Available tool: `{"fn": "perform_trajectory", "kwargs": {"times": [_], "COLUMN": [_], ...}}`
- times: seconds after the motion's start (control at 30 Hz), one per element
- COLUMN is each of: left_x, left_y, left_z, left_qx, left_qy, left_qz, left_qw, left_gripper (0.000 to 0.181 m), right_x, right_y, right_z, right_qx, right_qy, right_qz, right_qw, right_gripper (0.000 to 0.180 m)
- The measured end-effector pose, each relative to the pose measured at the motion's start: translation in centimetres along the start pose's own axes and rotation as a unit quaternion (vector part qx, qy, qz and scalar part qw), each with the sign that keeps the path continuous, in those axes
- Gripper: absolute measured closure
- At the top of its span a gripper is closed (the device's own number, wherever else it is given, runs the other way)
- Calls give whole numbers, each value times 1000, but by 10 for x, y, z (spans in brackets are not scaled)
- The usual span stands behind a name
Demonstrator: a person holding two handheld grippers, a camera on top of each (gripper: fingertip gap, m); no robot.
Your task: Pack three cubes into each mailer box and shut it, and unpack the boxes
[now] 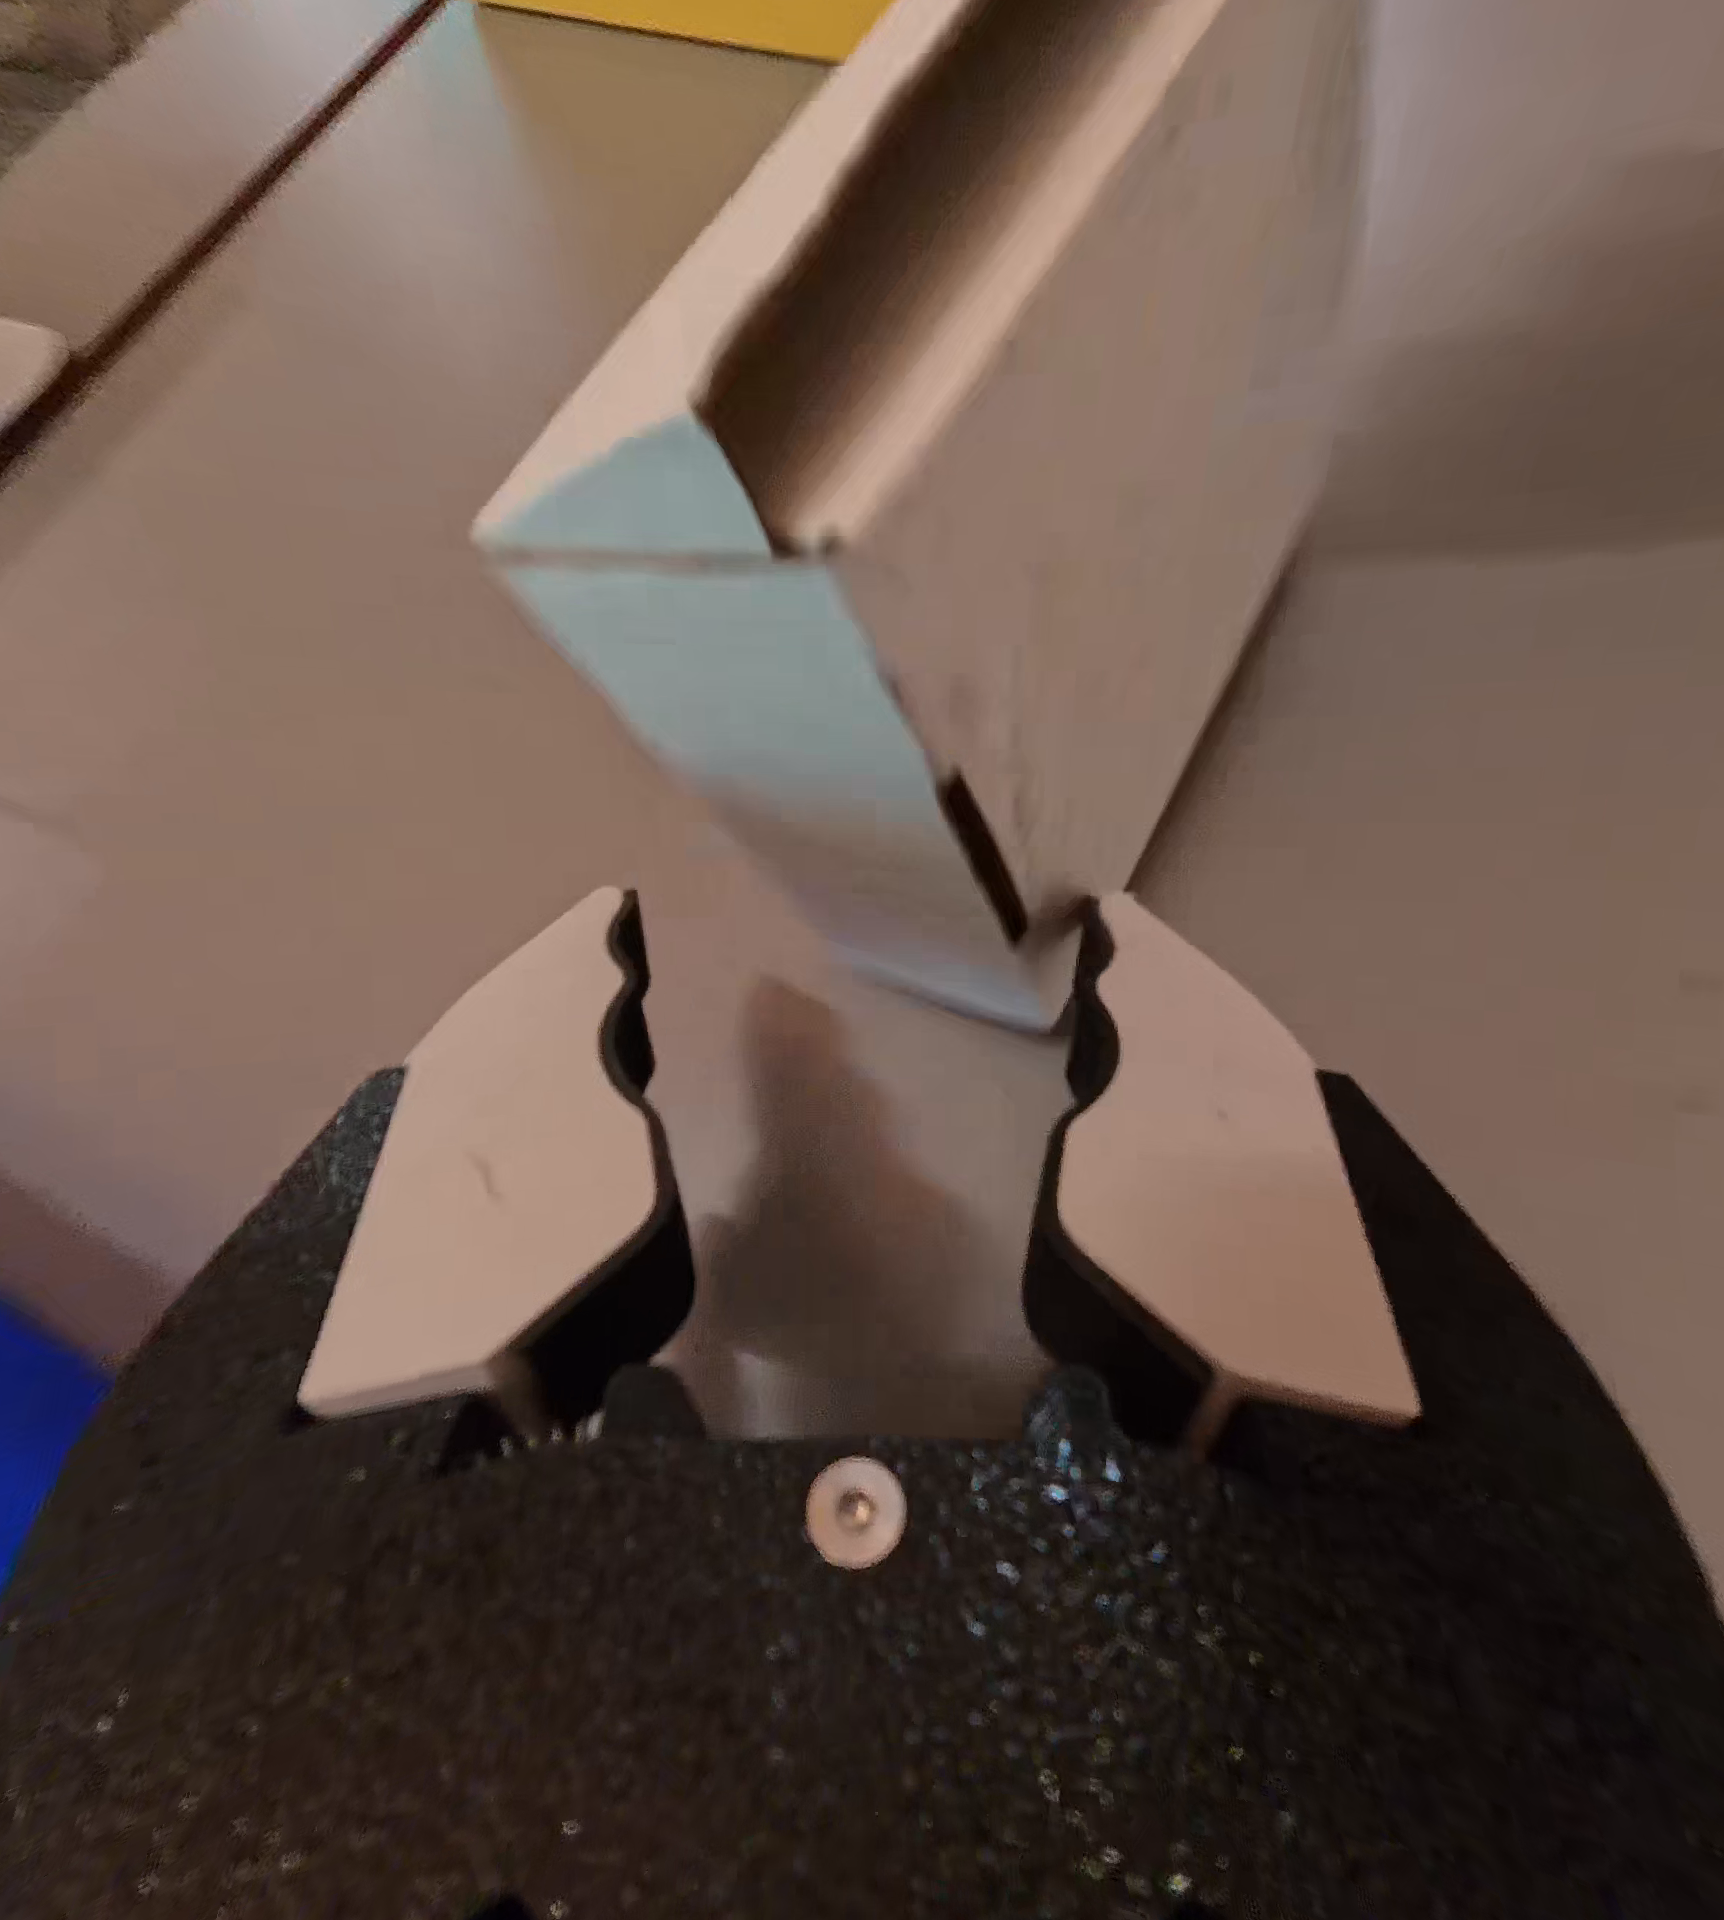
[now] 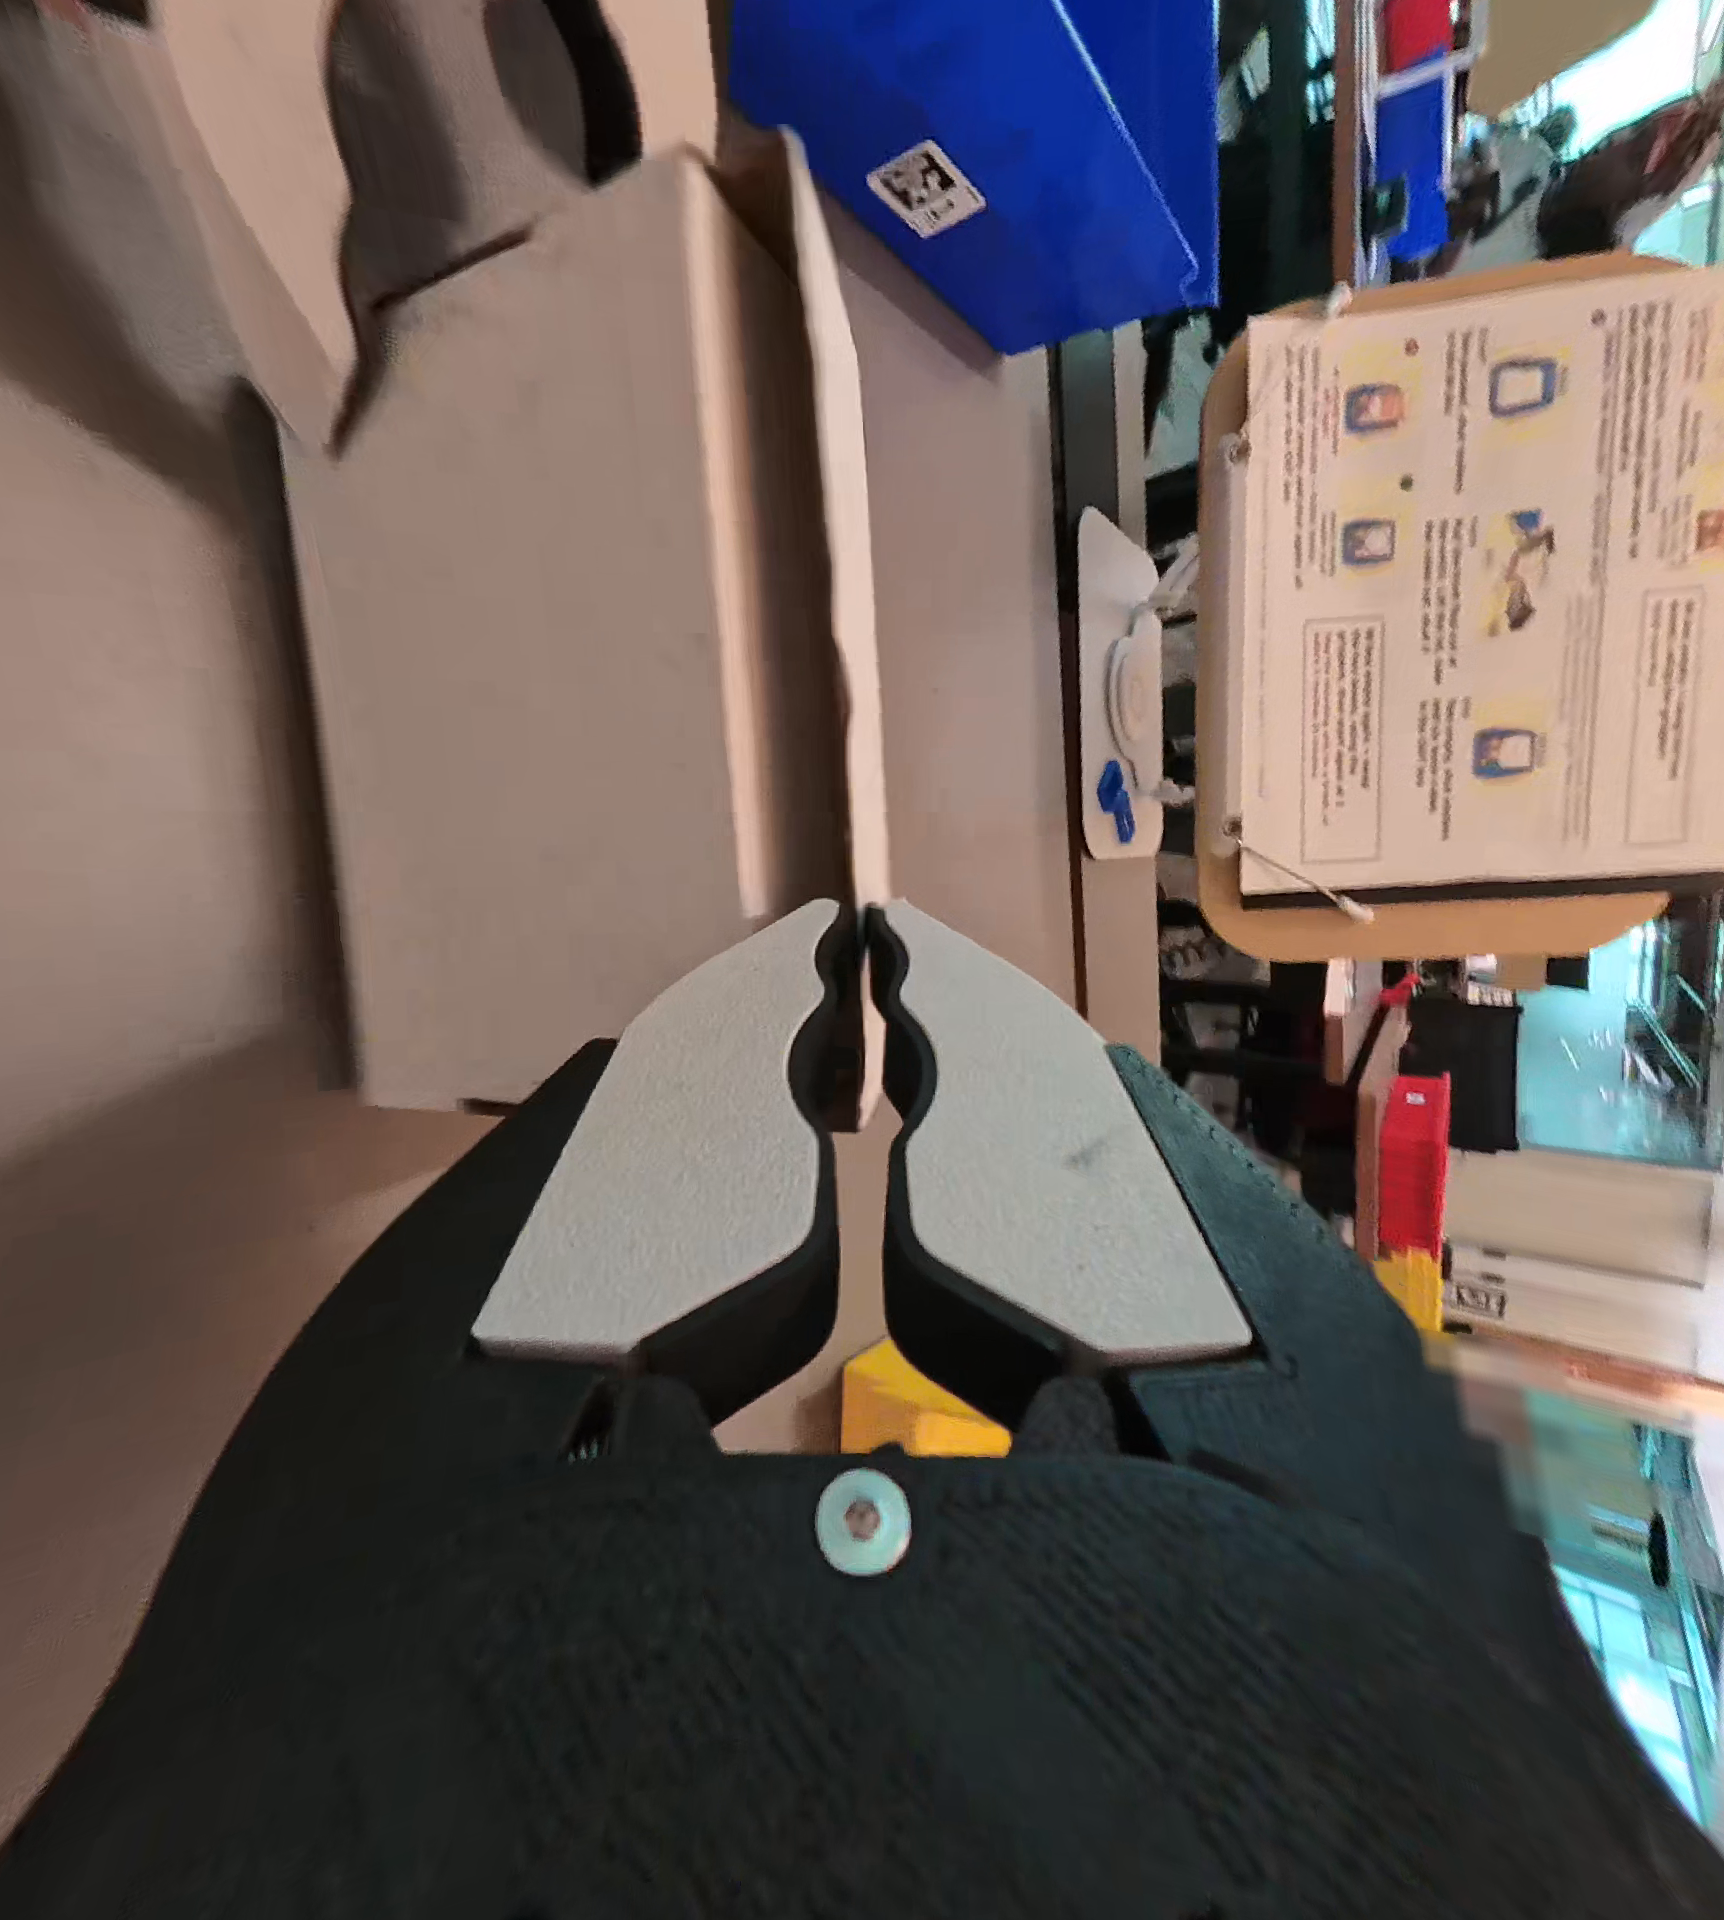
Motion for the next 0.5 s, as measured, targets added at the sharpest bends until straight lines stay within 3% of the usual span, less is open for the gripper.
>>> {"fn": "perform_trajectory", "kwargs": {"times": [0.17,0.3,0.4,0.5], "left_x": [-43,-96,-106,-104], "left_y": [6,-43,-53,-50], "left_z": [-58,-56,-29,-14], "left_qx": [-60,-61,-122,-164], "left_qy": [-29,-99,-69,-35], "left_qz": [100,276,369,407], "left_qw": [993,954,919,898], "left_gripper": [147,181,181,181], "right_x": [-1,-9,-13,-18], "right_y": [-5,4,6,9], "right_z": [-5,-3,-2,-3], "right_qx": [13,-4,2,4], "right_qy": [5,-13,-10,-16], "right_qz": [41,62,59,59], "right_qw": [999,998,998,998], "right_gripper": [178,178,178,177]}}
Point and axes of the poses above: each gripper's, where its closed fingertips meet, z out along the fingers, x out of its underside, y = z × x across the jaws, the point moved 2 cm from there along -z, back along the fingers, and after that the axes turned 7 degrees about -y, right-handed, at the moved point
